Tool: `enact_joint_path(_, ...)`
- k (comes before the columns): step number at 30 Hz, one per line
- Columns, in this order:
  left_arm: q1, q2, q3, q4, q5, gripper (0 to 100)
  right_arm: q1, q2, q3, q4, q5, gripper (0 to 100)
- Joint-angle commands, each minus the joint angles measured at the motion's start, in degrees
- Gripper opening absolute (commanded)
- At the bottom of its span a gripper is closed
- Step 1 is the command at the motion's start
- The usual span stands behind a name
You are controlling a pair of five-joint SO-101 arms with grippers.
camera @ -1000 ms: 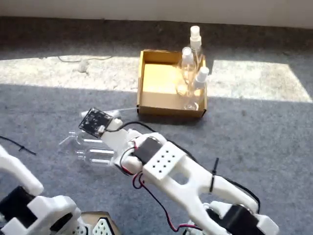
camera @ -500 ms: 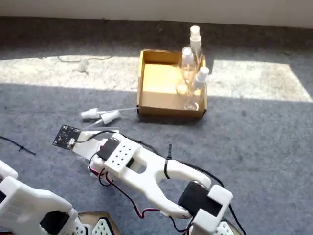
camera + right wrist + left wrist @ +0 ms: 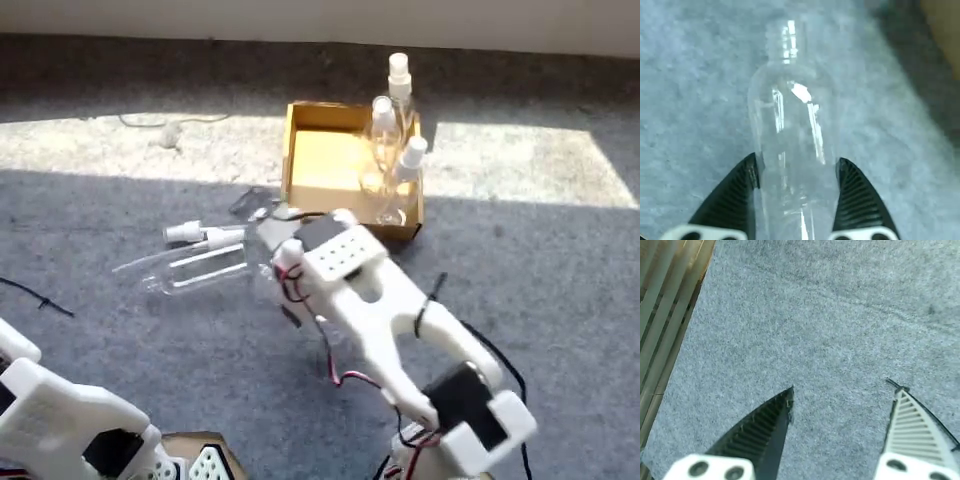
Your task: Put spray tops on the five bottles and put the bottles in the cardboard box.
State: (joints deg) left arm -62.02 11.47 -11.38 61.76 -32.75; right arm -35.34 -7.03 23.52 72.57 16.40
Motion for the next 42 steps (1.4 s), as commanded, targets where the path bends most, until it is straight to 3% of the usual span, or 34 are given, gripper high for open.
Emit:
enact_joint_path(1,1.45,-0.48,-2.42,0.35,0.09,29,13.93,-21.67,6.73,5.23,6.59,0.4)
enact_joint_path(7,4.35,-0.48,-2.33,1.32,0.18,29,39.60,-38.11,17.63,11.12,21.10,0.4)
enact_joint_path(11,6.73,-0.48,-2.59,5.54,0.18,29,58.77,-32.92,22.46,-4.44,23.56,0.4)
enact_joint_path(14,9.19,-0.48,-2.59,8.26,0.18,29,65.45,-23.08,24.84,-15.43,23.65,0.5)
enact_joint_path(20,14.90,-0.57,-2.42,15.91,0.18,29,68.09,-1.01,20.44,-21.67,23.91,1.1)
enact_joint_path(25,16.13,-0.57,-2.68,17.05,0.18,29,71.96,9.45,10.51,-21.67,23.82,13.5)
enact_joint_path(31,16.75,-0.57,-2.42,17.05,0.18,29,71.78,8.40,7.69,-15.25,23.91,26.8)
enact_joint_path(39,17.01,-0.57,-2.33,17.05,0.18,29,64.40,5.41,-3.65,-4.88,23.56,27.5)
enact_joint_path(42,17.01,-0.57,-2.33,17.05,0.18,29,63.43,8.48,-9.54,-3.03,19.25,27.5)
